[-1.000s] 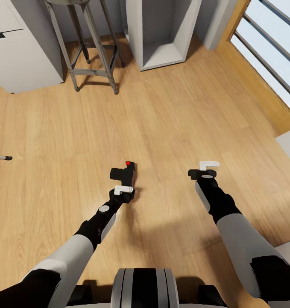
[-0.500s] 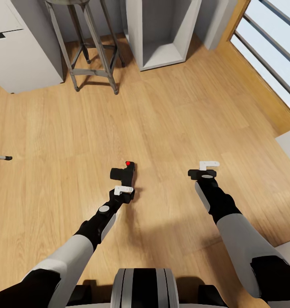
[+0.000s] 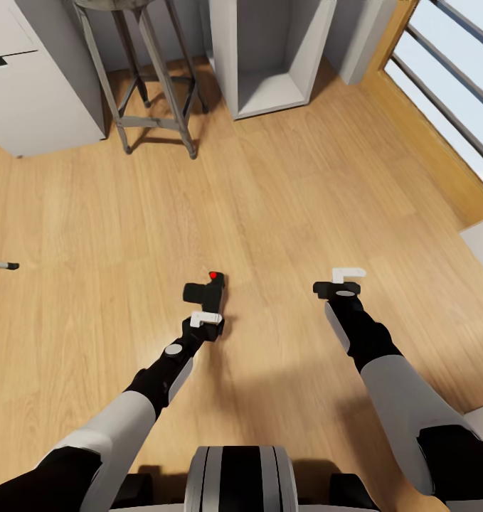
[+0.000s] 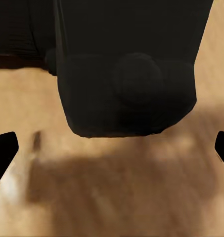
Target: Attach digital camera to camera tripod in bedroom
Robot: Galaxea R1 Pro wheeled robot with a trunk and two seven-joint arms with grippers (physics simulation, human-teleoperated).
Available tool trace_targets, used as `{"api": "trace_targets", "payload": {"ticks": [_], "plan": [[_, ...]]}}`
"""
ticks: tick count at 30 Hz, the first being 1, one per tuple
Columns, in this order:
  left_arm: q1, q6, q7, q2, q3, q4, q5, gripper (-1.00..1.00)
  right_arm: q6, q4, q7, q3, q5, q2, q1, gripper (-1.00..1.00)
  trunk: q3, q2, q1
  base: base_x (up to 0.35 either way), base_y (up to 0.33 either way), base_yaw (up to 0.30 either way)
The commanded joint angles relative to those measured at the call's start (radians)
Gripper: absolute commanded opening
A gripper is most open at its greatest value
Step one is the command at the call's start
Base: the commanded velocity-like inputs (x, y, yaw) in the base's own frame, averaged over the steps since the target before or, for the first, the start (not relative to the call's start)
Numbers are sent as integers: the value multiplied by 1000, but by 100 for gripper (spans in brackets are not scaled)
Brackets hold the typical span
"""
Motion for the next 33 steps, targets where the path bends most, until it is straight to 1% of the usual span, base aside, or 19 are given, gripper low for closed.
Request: {"api": "trace_targets", "payload": {"ticks": [1,7,33], "plan": [[0,-3,-1,0,-2,2,3,100,6,-1,-9,6,-7,-2,0,100,-1,0,0,188,0,0],[-1,-3,-1,0,-2,3,3,100,6,-1,-9,6,-7,-2,0,100,-1,0,0,90,0,0],[-1,-3,-1,0,-2,3,3,100,6,-1,-9,6,-7,-2,0,100,-1,0,0,2,0,0]]}}
